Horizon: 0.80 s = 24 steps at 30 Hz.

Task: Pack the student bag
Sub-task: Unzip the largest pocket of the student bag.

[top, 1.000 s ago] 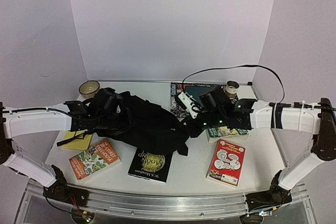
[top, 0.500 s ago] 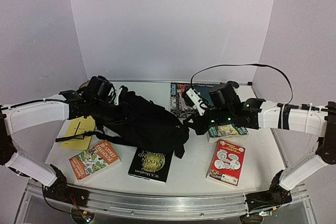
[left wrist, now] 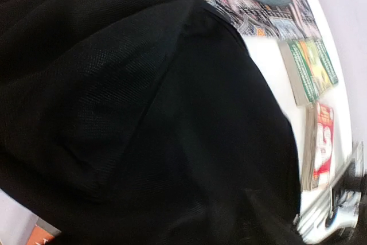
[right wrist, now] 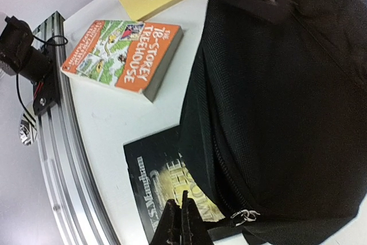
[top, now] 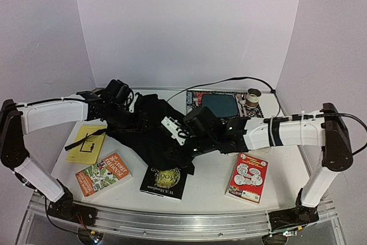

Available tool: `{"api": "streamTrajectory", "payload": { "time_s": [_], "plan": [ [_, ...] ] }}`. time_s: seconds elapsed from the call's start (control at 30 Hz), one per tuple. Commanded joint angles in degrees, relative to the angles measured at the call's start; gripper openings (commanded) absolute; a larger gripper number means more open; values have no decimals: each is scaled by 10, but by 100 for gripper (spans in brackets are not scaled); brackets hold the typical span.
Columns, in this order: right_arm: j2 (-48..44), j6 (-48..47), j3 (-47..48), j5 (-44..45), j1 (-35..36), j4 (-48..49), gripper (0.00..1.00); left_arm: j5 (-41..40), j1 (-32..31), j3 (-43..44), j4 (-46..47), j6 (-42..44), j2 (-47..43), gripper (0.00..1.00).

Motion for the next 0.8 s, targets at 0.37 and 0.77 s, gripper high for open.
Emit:
{"api": "streamTrajectory", "payload": {
  "time_s": [0.37, 0.77],
  "plan": [
    [98, 11, 109, 4, 18, 62, 0, -68, -15, -174, 20, -340, -216, 97],
    [96, 2, 106, 7, 18, 62, 0, -107, -140, -225, 145, -459, -166, 76]
  ]
}}
